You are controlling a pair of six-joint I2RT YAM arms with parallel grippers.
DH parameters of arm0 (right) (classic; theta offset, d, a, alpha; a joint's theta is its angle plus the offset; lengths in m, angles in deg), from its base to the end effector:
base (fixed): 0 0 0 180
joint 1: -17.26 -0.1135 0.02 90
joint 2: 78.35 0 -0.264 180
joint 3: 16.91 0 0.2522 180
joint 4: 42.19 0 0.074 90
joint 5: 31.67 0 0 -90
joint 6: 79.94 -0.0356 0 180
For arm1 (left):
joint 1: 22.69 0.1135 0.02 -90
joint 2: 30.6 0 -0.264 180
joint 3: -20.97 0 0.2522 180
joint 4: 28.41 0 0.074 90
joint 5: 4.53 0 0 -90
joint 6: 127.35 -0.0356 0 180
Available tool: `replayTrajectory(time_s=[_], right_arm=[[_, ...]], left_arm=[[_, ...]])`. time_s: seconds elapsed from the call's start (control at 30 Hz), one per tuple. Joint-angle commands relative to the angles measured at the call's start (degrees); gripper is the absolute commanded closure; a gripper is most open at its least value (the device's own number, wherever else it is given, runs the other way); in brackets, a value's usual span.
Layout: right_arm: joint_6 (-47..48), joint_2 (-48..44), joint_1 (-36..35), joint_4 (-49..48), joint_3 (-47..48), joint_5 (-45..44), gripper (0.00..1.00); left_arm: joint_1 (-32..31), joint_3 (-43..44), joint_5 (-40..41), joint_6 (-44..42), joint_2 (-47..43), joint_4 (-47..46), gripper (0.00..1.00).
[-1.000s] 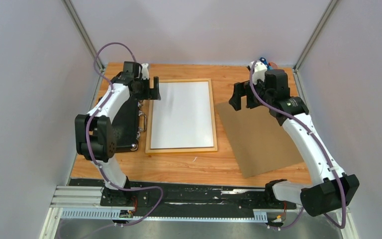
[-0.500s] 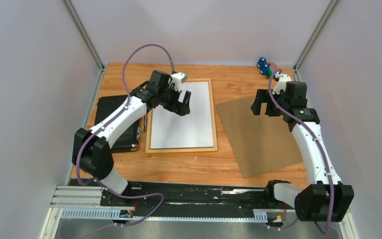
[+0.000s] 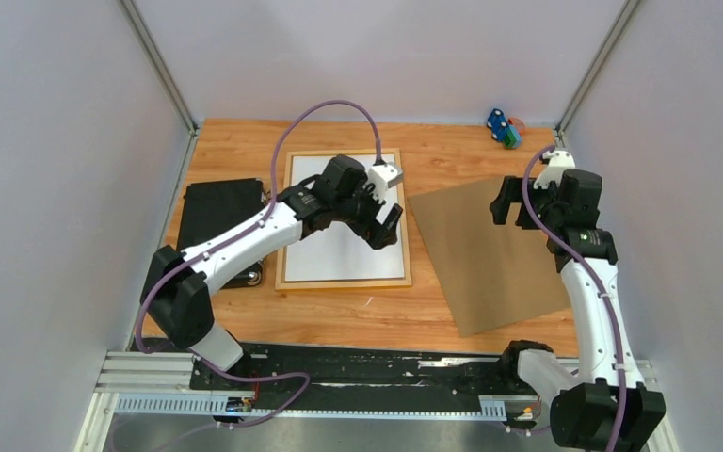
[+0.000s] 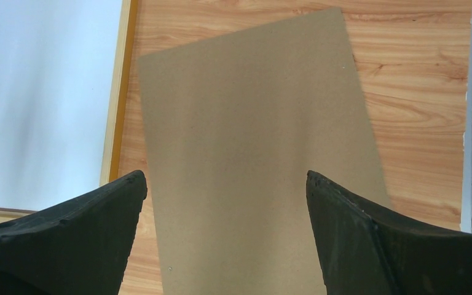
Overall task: Put the photo into the frame
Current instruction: Turn over the photo frame item at the center of the board.
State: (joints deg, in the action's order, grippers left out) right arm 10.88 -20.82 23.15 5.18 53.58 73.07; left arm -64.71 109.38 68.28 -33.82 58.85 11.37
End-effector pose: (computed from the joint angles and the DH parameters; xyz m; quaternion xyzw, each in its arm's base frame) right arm 0.2133 -0.0129 0.3315 -0.0210 0.8791 0.0862 0.4683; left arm 0.2540 -0.2430 0.3023 0.3551 0.8284 -0.2846 0.3268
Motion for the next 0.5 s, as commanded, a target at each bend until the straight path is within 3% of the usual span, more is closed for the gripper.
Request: replayTrajectory(time_s=[0.0,0.27,0.47], right_arm=[[1.0,-0.8,0.6,-3.4,-1.6,0.1,0.0],[0.8,3.7,4.1,-3.2,-2.4,-1.3,0.0],[2.2,10.1,10.7,-3.1,-3.7,3.1,0.0]], left_arm=[[-4.4,5.2,2.2,-1.9,1.3,-1.7,0.0],[-8.7,17.6,-2.2,4.0,17.4,0.4,0.0],[-10.7,32.4,-3.8,10.2,31.6,7.7,0.0]])
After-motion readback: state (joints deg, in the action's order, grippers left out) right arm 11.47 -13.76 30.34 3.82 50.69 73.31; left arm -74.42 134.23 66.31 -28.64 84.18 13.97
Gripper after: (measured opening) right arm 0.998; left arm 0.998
